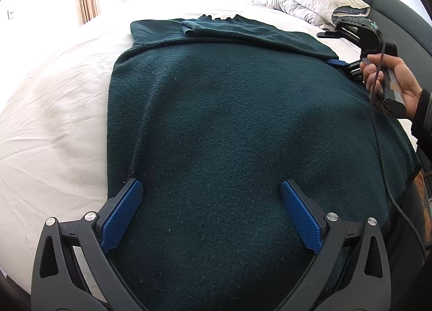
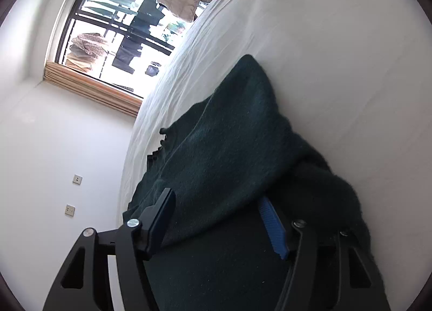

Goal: Fold small clothes

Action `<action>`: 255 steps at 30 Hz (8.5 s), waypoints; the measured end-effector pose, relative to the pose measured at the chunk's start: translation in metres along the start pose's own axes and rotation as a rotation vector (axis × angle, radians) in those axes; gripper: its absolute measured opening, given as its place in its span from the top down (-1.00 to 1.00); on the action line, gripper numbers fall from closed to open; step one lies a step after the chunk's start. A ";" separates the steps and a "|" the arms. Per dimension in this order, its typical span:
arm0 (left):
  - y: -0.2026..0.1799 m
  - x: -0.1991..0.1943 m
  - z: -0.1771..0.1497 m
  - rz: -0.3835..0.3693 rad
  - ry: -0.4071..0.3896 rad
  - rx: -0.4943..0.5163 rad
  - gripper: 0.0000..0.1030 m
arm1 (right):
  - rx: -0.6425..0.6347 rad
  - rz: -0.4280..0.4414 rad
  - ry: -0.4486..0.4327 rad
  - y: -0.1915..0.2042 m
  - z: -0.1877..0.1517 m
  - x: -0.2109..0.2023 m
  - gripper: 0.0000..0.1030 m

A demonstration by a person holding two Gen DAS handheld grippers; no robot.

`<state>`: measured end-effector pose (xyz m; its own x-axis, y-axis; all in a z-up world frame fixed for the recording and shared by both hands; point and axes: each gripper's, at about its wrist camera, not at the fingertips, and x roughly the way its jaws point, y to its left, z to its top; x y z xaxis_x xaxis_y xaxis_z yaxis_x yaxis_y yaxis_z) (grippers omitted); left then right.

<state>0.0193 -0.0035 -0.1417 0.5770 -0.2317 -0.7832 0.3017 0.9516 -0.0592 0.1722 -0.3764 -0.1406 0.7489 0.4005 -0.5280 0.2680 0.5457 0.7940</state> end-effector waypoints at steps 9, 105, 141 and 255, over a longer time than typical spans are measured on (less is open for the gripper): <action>-0.002 -0.007 0.001 0.011 -0.021 0.003 -1.00 | -0.293 -0.169 -0.068 0.022 -0.046 -0.090 -0.51; -0.008 -0.176 0.011 0.174 -0.360 0.309 0.90 | -1.555 -0.874 0.050 0.029 -0.309 -0.158 0.37; 0.035 -0.155 0.037 0.172 -0.328 0.172 0.89 | -1.407 -0.796 -0.253 0.107 -0.191 -0.180 0.94; 0.122 0.076 0.155 0.031 -0.020 -0.262 -0.57 | -0.449 -0.256 0.173 0.016 0.017 -0.011 0.51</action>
<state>0.2177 0.0636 -0.1124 0.5985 -0.2028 -0.7750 0.0781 0.9776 -0.1955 0.1782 -0.3845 -0.1165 0.5729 0.3080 -0.7595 0.1153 0.8872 0.4468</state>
